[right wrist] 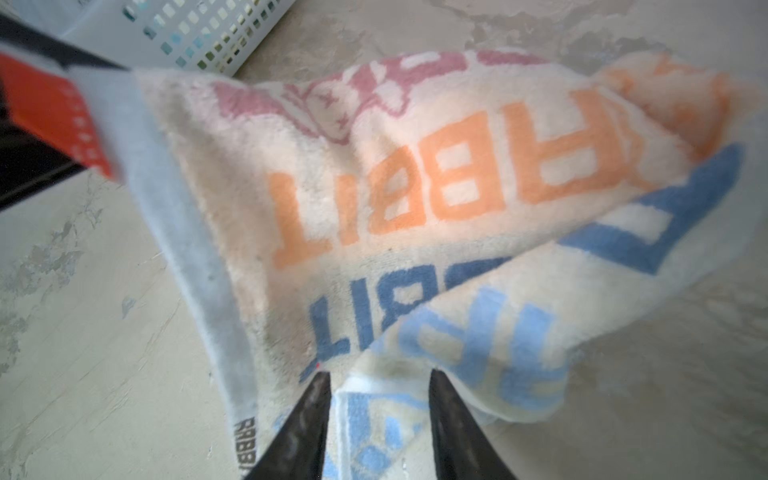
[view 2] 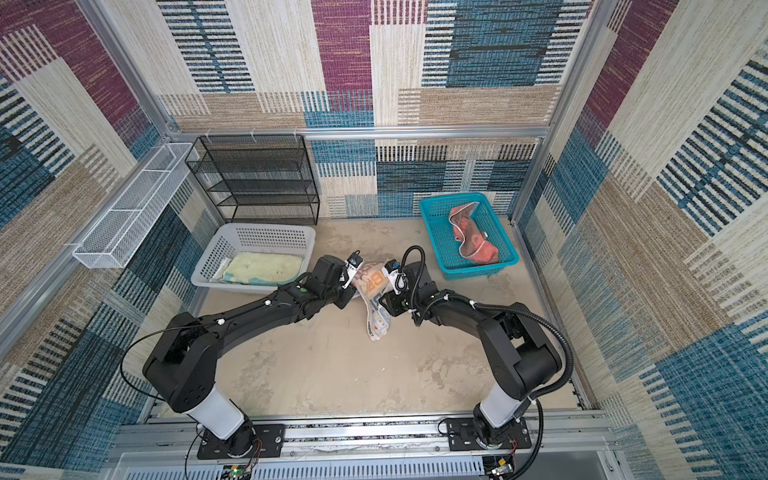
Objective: Fold and stack the towels
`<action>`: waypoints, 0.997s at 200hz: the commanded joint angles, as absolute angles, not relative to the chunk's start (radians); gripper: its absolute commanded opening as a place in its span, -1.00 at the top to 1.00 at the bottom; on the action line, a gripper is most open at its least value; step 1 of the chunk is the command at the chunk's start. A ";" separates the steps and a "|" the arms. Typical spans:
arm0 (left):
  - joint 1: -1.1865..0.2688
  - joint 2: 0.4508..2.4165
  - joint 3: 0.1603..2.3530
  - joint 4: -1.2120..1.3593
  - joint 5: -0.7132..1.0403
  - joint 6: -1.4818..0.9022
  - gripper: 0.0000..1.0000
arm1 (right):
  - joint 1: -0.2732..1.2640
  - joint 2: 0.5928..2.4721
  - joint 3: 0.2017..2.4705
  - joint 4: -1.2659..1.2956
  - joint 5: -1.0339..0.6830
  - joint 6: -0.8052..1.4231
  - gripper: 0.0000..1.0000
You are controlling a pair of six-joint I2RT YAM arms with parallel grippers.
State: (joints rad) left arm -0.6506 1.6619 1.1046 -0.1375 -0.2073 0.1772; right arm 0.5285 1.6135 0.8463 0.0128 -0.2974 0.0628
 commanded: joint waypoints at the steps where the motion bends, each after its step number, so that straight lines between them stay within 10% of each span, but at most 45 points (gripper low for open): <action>1: -0.650 1.666 1.125 -0.184 -0.223 0.126 1.00 | 0.589 1.575 0.815 0.068 -0.198 0.093 0.13; 199: -0.650 1.709 1.185 -0.233 -0.259 0.120 1.00 | 0.841 1.668 0.773 -0.050 0.042 0.167 -0.07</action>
